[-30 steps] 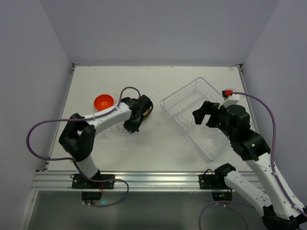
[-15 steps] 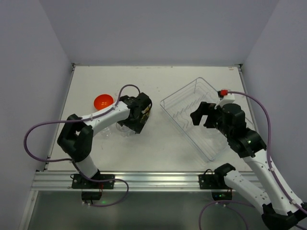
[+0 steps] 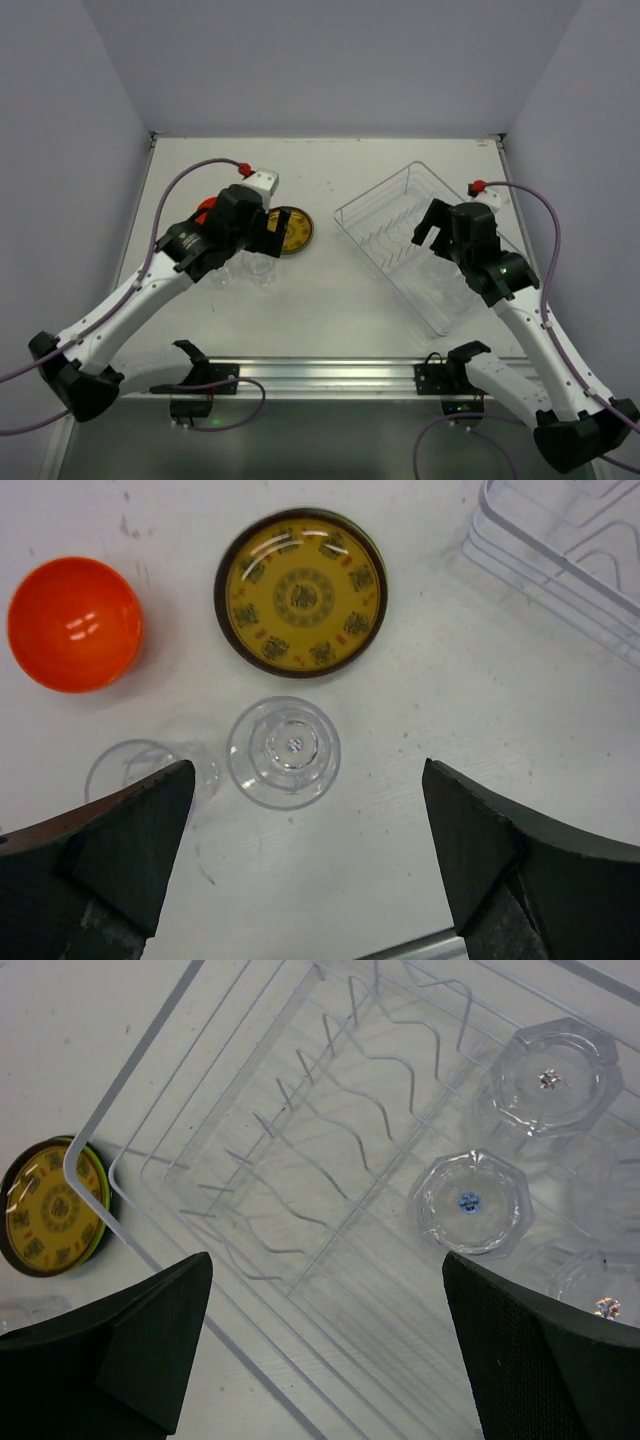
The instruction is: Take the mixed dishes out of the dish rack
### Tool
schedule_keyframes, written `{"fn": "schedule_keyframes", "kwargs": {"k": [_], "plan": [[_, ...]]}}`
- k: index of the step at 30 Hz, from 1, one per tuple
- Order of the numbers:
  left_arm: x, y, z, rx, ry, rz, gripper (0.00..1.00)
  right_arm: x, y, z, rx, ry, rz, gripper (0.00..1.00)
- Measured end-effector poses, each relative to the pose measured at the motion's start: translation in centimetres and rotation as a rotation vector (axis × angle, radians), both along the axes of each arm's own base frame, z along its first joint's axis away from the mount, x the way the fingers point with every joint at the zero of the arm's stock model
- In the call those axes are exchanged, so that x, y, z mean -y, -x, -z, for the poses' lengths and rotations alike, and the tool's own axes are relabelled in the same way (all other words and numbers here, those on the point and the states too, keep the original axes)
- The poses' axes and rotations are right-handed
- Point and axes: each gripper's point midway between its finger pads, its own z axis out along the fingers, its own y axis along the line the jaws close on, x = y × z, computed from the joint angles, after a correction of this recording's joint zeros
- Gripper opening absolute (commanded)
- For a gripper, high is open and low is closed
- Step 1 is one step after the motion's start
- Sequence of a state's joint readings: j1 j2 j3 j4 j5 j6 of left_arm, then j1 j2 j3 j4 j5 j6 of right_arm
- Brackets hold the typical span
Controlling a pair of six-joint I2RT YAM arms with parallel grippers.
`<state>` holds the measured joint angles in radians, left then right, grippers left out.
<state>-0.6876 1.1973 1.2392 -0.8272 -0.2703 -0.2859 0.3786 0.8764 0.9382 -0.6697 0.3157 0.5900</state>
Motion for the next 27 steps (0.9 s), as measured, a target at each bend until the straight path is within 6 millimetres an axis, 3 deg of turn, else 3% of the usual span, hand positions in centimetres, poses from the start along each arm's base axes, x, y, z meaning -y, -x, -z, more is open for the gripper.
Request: {"fn": "schedule_keyframes", "kwargs": {"k": [3,8,13,17,27], "plan": [[-1.7,0.8,-1.6,0.145,0.062,-0.021,1.0,1.2,-0.1,0.2,-0.009,-0.018,0.075,0.99],[-4.3,2.0,-2.5,0.291,0.108,-0.065,1.0,2.5,-0.2,0.9,-0.023,-0.025,0.17,0.99],[-5.3,1.4,-3.7,0.328,0.095,-0.131,1.0,4.0,-0.7,3.7,-0.124,0.016,0.29,0.99],[-6.7,1.7,-2.7,0.347,0.073,-0.179,1.0,5.1,-0.5,6.5,-0.232,0.077,0.357,0.99],[-6.5,2.1,-1.4,0.334,0.079,-0.159,1.0,6.6,-0.3,7.8,-0.286,0.118,0.436,0.99]]}}
